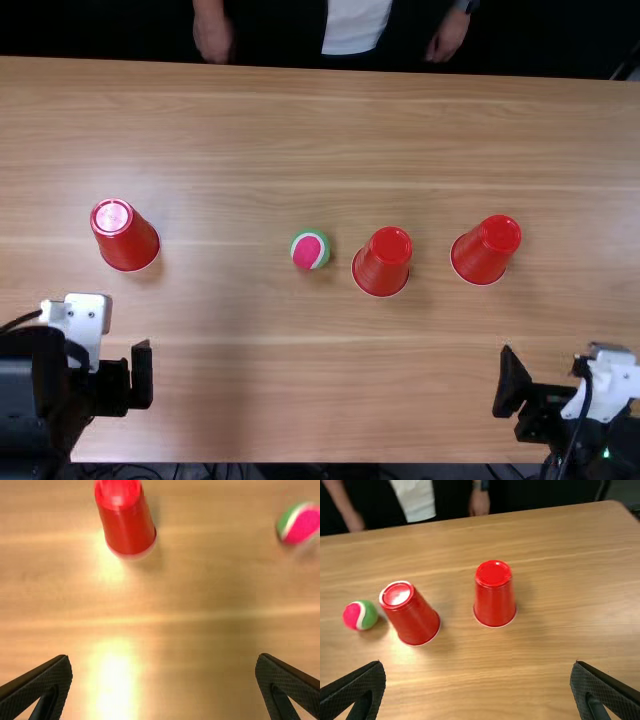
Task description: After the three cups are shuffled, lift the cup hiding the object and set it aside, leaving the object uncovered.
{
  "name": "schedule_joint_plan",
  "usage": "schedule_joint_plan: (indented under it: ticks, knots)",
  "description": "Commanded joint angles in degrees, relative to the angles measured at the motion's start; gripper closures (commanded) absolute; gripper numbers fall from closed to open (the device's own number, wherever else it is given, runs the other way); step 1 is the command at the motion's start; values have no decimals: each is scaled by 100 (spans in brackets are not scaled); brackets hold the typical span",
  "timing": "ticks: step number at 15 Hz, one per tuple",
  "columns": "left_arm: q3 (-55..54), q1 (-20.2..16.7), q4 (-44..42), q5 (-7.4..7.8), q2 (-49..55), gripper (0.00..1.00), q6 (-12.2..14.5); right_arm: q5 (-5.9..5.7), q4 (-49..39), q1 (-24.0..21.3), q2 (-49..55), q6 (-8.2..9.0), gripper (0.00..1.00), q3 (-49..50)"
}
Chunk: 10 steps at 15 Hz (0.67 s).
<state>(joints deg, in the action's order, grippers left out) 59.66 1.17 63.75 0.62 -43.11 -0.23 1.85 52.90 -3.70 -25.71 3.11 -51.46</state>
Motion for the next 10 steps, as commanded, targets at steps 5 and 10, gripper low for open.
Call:
schedule_joint_plan:
  ticks: [5, 10]
  knots:
    - [-2072, 24, -1344, 54, 2176, 0, -51, -48, 232, -87, 1851, -37, 0, 778]
    - [-3461, 50, -2493, 423, 3740, 0, -61, -48, 464, -78, 2571, -90, 0, 1244]
